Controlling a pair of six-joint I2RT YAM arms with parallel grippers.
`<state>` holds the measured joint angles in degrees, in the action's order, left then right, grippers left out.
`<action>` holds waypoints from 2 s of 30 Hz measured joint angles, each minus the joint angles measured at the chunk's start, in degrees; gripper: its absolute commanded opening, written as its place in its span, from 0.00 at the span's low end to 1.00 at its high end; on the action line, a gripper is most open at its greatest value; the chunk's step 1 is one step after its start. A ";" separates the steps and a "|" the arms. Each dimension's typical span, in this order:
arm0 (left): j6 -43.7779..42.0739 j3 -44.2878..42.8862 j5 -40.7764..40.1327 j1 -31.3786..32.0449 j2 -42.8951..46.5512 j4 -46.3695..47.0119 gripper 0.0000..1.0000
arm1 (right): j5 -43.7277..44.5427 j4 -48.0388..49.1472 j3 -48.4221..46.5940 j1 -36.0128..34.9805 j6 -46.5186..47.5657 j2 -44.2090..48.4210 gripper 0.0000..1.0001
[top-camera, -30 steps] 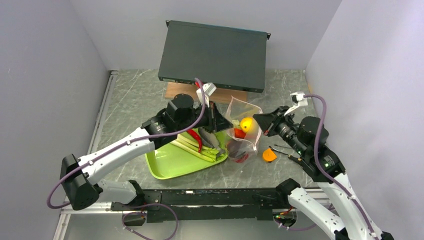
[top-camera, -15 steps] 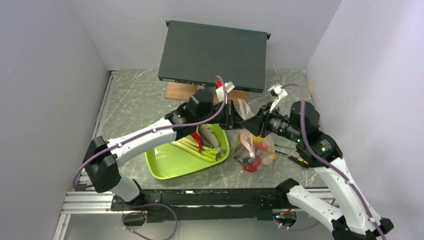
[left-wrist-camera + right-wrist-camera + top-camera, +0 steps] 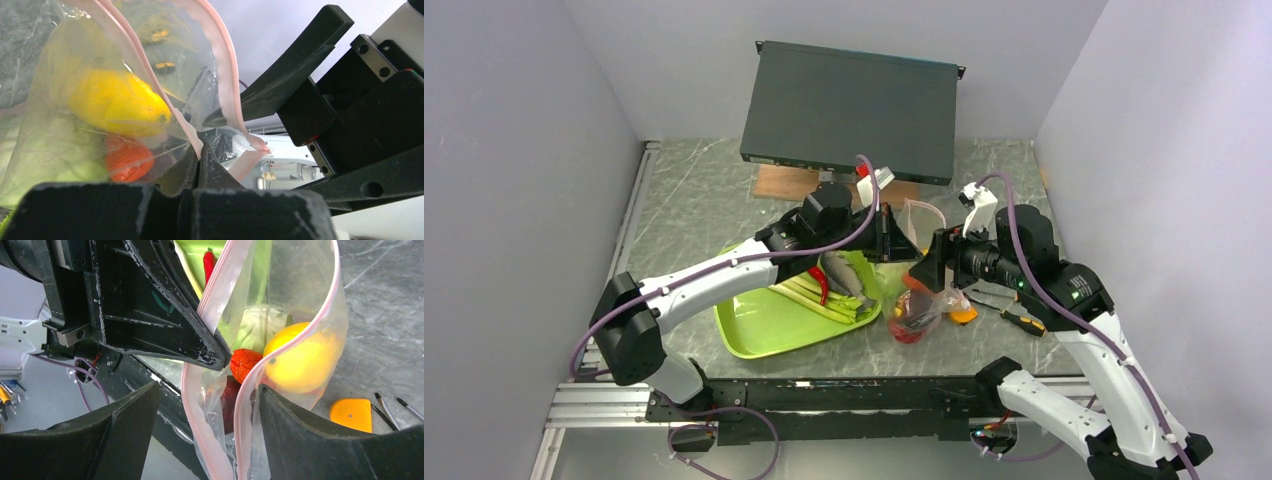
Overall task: Place the food in the zip-top bag and seal the zipper
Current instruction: Adjust the zipper food storage bag at the center of the board.
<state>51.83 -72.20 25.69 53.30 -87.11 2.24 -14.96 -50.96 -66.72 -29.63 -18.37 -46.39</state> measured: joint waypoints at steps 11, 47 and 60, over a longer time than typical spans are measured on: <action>1.66 -2.03 -0.09 0.04 -0.72 -2.91 0.00 | 3.69 -9.64 -5.31 -0.61 4.26 -3.58 0.87; 0.79 9.31 -5.66 -2.29 12.63 2.54 0.81 | 51.89 -16.31 -12.24 -33.64 -10.75 -18.86 0.00; -14.14 18.25 -19.37 1.29 31.19 -2.49 0.89 | 35.74 -11.89 -13.75 -15.28 -16.00 -18.93 0.00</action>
<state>37.69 -53.95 6.33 54.59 -55.92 -0.25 20.78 -62.85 -80.47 -44.91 -34.37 -65.32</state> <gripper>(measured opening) 0.906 0.010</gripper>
